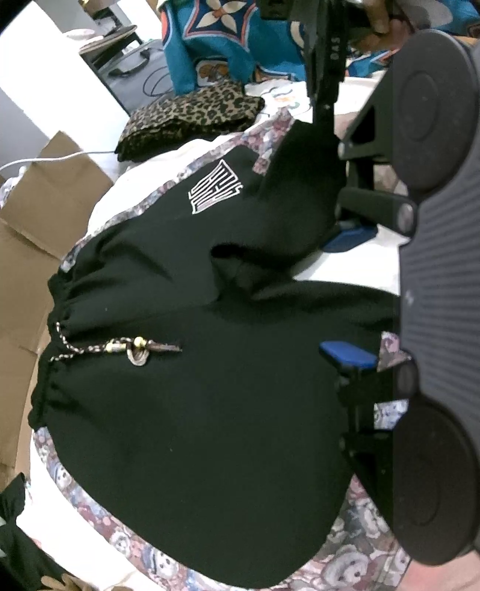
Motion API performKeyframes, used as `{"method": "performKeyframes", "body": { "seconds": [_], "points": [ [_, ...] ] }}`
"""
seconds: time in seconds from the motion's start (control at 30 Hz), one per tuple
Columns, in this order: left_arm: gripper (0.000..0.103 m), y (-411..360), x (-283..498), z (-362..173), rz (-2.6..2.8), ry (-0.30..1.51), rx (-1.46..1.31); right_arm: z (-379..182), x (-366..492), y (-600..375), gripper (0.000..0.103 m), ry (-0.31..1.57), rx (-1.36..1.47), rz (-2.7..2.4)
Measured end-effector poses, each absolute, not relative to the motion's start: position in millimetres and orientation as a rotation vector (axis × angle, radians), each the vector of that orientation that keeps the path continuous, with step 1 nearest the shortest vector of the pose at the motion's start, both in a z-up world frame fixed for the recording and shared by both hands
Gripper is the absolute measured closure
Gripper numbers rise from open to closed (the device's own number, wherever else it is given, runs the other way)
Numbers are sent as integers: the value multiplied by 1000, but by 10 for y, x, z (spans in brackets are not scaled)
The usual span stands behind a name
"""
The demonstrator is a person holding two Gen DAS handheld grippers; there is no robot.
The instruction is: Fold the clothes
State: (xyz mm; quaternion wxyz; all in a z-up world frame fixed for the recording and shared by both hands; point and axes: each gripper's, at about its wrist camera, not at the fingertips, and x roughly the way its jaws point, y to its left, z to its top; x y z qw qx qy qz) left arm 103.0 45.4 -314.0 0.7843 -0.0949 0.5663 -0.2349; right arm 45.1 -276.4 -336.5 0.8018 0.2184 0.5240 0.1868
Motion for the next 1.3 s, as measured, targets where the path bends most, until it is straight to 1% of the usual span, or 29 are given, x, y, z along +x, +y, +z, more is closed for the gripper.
{"method": "performKeyframes", "body": {
  "seconds": [0.33, 0.73, 0.87, 0.9, 0.93, 0.97, 1.1, 1.2, 1.3],
  "points": [
    [47, 425, 992, -3095, -547, 1218, -223, -3144, 280, -2460, 103, 1145, 511, 578],
    [47, 413, 943, -3321, -604, 1317, -305, -3466, 222, -2330, 102, 1284, 450, 609],
    [47, 337, 934, -3368, -629, 1322, -311, -3425, 206, -2419, 99, 1277, 466, 613],
    [47, 314, 931, -3381, -634, 1325, -310, -3420, 203, -2466, 97, 1275, 479, 602],
    [47, 299, 927, -3394, -639, 1330, -309, -3415, 204, -2520, 92, 1271, 485, 585],
    [47, 275, 922, -3419, -644, 1337, -309, -3409, 211, -2577, 90, 1264, 484, 567],
    [46, 178, 892, -3560, -651, 1381, -306, -3399, 271, -2939, 89, 1220, 481, 439],
    [46, 127, 861, -3691, -656, 1428, -331, -3411, 326, -3270, 78, 1173, 465, 305],
    [46, 88, 837, -3792, -679, 1453, -380, -3443, 357, -3626, 77, 1130, 444, 159]
  ]
}}
